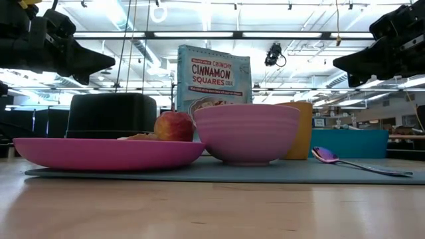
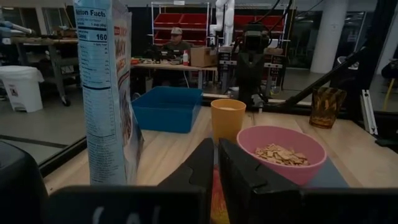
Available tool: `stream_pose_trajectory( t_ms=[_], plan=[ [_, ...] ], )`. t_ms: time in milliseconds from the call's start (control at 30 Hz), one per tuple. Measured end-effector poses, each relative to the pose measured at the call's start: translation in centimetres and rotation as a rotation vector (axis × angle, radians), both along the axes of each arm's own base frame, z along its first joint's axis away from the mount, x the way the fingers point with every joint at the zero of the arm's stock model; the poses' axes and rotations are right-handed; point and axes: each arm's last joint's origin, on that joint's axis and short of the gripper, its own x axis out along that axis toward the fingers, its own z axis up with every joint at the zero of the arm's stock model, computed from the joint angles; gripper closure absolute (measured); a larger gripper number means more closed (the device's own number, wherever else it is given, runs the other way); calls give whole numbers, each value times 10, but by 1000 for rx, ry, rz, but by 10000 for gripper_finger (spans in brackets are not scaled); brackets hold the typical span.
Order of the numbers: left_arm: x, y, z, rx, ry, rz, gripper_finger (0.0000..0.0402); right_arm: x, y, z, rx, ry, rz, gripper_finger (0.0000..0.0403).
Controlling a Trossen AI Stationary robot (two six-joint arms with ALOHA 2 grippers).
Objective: Arrange a breakfast setting
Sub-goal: Return to Home Position
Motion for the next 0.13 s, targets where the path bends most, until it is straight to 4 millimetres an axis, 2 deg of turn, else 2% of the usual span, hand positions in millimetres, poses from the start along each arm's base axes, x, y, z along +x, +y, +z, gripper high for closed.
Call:
stream_pose_trajectory(
  t_ms=[133],
  plan=[
    [0, 0, 0, 0, 0, 0, 370, 0, 0, 0, 0, 0, 0, 385]
  ],
)
